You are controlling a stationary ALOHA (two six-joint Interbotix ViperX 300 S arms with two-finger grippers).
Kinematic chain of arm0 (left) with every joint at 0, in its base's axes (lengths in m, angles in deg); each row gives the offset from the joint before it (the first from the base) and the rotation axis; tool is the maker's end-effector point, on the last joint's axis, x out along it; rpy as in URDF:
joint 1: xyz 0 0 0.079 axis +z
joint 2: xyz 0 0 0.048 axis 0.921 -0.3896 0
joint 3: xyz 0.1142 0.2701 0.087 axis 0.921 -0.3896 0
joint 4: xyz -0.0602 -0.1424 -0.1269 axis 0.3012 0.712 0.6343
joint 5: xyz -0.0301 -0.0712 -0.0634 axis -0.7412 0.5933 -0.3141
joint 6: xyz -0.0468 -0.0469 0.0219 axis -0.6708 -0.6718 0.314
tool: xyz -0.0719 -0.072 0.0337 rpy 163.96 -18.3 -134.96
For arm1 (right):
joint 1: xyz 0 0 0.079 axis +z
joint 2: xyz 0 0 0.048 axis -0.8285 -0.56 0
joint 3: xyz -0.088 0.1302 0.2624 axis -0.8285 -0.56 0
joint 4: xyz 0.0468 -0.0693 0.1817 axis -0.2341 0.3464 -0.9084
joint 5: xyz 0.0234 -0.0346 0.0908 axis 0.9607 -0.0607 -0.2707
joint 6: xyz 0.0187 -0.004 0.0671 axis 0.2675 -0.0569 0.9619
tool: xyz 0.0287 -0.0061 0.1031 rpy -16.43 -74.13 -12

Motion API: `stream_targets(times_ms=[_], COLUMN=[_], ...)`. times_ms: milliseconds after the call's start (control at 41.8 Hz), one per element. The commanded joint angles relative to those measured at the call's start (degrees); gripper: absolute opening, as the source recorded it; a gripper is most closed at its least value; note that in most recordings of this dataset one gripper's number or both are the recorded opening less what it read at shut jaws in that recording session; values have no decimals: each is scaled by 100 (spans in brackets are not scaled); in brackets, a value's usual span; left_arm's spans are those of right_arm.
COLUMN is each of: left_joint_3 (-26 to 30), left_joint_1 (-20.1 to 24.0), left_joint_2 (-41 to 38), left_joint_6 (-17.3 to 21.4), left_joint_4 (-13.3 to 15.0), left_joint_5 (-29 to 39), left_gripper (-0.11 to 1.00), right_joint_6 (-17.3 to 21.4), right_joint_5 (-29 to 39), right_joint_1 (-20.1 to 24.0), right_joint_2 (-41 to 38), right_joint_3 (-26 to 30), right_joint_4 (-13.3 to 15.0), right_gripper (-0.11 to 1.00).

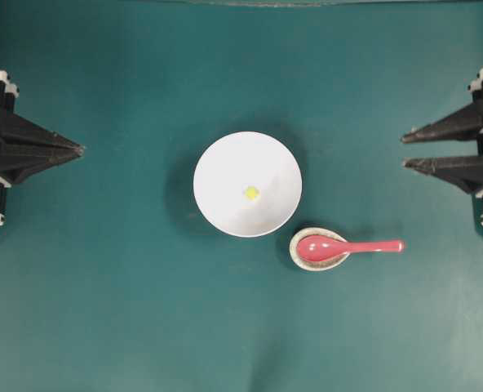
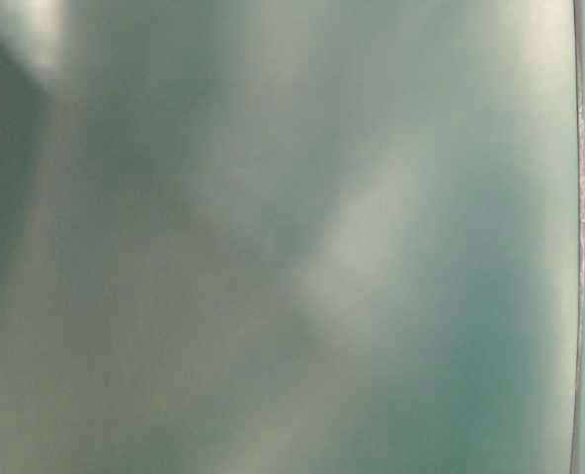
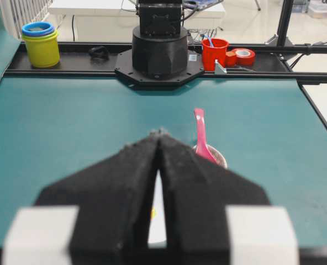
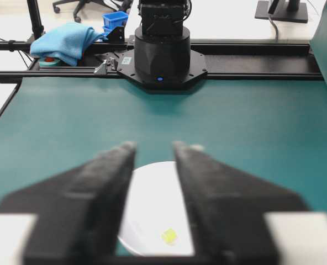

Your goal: Scoop the yellow hexagonal prism block from the bowl with a spoon using the right arm.

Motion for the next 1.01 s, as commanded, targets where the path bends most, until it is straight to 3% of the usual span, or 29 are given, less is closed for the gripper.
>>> stream_targets(times_ms=[0, 72, 144, 431, 742, 982], left_joint_3=[141, 149, 149, 141, 149, 149], left_joint_1=[-9, -9, -9, -9, -9, 0], left_joint_2=[-44, -44, -35, -35, -26, -26], left_joint_6=[-9, -9, -9, -9, -9, 0], left_joint_4=[-18, -18, -18, -18, -18, -26], left_joint_5=[-18, -18, -18, -18, 18, 18], left_gripper=[1, 1, 1, 1, 1, 1], right_joint_6=[53, 141, 220, 255, 264, 272], right_joint_5=[35, 149, 272, 255, -879, -1723], right_joint_1=[-18, -18, -18, 0, 176, 475], right_joint_2=[-53, -141, -246, -606, -1485, -2312], right_joint_3=[141, 141, 141, 62, -360, -545], right_joint_4=[-18, -167, -255, -246, -255, -439], right_gripper=[51, 57, 57, 55, 55, 55])
